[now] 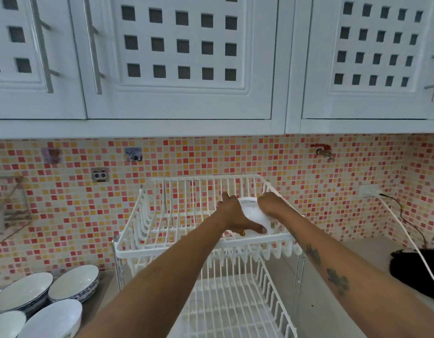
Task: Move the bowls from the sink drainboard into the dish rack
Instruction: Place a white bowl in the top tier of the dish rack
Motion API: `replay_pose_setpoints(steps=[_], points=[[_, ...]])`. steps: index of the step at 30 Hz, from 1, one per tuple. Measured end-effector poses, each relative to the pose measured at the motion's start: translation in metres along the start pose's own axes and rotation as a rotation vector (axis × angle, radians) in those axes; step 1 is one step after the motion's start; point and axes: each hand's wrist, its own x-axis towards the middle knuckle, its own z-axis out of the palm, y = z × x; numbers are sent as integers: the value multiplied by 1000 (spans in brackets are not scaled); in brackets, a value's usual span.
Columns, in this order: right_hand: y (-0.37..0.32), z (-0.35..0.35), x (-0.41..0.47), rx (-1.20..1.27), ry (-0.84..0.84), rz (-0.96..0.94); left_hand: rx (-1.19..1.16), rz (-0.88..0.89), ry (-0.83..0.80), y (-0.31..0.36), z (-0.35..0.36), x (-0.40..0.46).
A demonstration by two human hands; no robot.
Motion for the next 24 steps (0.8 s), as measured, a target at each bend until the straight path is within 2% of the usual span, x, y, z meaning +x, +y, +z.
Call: replay_pose_setpoints(steps=[5,10,12,16,19,22,24], points=[[1,6,-2,-77,30,-9,138,23,-6,-4,7,6],[2,10,-1,-56,35,-4,97,30,-65,-7,7,3],[3,9,-5,-63,105,-27,70,60,-100,-8,1,-3],[-3,3,-21,-146,412,-166,-145,27,-115,-15,-29,-22],[-23,1,-36,-55,547,-302,-257,53,-63,-28,-57,-42],[-64,7,-61,142,598,-481,-413,115,68,-48,-85,-68],[-100,17,-81,292,551,-590,-650,121,183,-68,-98,-84]])
